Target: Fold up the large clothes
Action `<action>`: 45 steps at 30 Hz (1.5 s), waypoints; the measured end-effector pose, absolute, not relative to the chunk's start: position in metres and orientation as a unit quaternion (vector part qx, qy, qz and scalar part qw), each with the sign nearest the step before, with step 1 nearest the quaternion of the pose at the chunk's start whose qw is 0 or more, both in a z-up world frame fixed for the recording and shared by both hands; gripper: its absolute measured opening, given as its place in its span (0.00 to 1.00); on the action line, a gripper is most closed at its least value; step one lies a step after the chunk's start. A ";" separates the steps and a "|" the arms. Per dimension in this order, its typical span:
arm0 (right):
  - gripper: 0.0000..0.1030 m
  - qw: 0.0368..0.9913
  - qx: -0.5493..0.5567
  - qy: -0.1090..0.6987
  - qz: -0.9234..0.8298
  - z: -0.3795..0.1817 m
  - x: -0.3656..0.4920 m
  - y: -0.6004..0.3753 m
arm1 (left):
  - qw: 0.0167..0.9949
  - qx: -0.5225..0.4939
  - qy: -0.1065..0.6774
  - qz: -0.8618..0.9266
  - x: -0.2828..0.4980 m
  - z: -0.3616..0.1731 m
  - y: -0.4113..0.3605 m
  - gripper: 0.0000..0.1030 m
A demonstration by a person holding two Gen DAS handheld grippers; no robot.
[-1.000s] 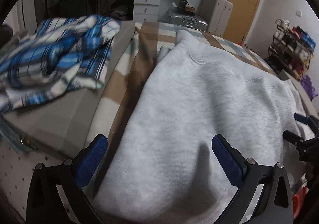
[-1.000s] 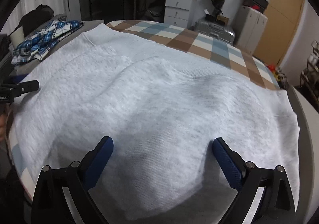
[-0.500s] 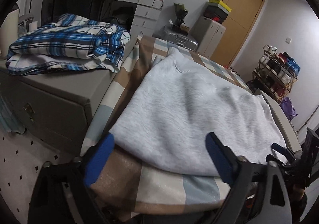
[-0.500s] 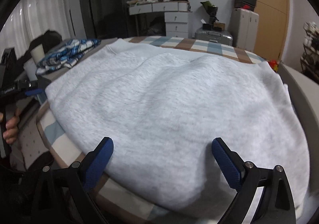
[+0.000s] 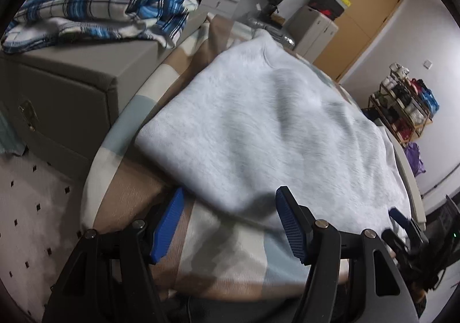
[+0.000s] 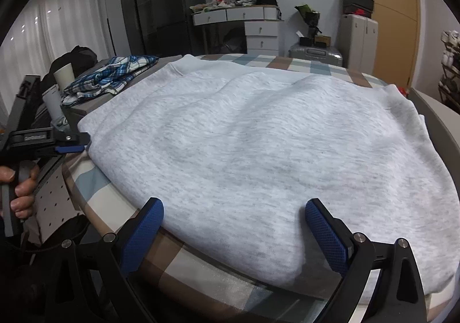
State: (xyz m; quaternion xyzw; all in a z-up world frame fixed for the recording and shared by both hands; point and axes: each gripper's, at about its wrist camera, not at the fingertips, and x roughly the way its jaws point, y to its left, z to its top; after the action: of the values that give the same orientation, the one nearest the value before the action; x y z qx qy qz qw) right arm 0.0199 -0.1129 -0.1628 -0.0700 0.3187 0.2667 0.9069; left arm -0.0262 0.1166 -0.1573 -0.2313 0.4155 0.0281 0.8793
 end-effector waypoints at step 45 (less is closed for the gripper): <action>0.97 0.926 -0.042 0.291 0.238 -0.154 0.030 -0.123 | 0.904 -0.257 0.339 -0.038 -0.058 -0.143 0.110 0.60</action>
State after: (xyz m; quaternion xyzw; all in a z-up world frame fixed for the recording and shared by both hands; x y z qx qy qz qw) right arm 0.0301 -0.1233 -0.1536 -0.0420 0.2912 0.2378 0.9257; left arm -0.0581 0.1105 -0.1427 -0.2572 0.3391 -0.0382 0.9041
